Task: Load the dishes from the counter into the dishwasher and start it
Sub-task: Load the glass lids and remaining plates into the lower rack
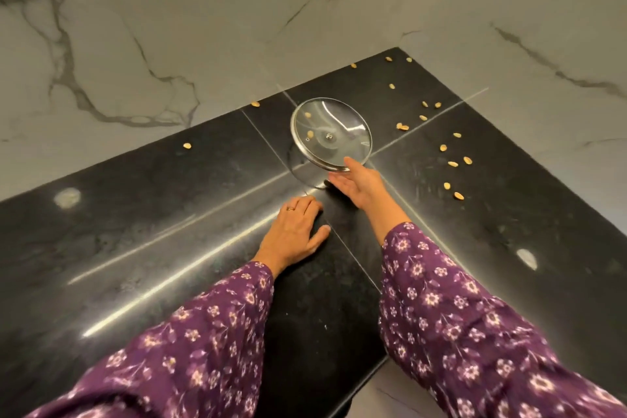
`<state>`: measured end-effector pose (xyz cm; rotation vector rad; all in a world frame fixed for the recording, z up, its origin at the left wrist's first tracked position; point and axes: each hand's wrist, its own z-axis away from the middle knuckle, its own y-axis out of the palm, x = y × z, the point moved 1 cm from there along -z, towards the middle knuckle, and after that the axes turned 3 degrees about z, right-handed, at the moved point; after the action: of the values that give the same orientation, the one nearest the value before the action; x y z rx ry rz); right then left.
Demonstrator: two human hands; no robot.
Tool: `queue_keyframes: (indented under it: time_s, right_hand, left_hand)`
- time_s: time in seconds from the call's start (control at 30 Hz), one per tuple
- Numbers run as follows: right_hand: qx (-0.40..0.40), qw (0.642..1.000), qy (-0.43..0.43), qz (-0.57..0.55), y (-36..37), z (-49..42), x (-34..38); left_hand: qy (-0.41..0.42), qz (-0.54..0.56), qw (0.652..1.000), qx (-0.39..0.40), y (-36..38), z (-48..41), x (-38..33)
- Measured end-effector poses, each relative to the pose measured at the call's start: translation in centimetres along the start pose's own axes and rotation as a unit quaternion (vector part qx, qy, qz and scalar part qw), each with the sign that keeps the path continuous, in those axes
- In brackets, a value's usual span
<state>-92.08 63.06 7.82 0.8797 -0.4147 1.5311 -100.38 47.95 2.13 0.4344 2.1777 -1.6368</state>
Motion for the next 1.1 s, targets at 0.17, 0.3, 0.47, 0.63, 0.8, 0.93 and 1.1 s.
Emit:
queue_keyframes:
  time_s: [0.17,0.3,0.47,0.63,0.8,0.93,1.1]
  right_hand:
    - [-0.047,0.998,-0.026,-0.044,1.0,-0.1,0.6]
    - [-0.056,0.996,-0.055,-0.042,-1.0,1.4,-0.1]
    - [-0.080,0.988,-0.121,-0.043,-6.2,6.6,0.1]
    - [-0.157,0.969,-0.184,-0.044,-14.3,13.4,0.6]
    - [-0.254,0.936,-0.241,-0.025,-23.9,22.0,-0.7]
    - [-0.327,0.908,-0.262,-0.029,-30.6,29.0,-3.6]
    - [-0.429,0.860,-0.273,-0.044,-38.5,39.9,-10.1]
  left_hand:
    - [-0.009,0.007,1.000,0.014,0.0,0.1,0.1]
    - [-0.012,0.007,1.000,0.023,-0.2,0.0,0.0]
    - [0.001,-0.012,1.000,0.026,-0.3,0.0,-0.2]
    - [0.040,-0.084,0.996,-0.012,-0.5,-0.3,-1.3]
    - [0.095,-0.119,0.988,-0.026,1.5,-0.8,-8.9]
    - [0.173,-0.041,0.984,0.029,4.5,0.6,-19.2]
    - [0.316,0.029,0.945,0.075,8.1,5.6,-32.7]
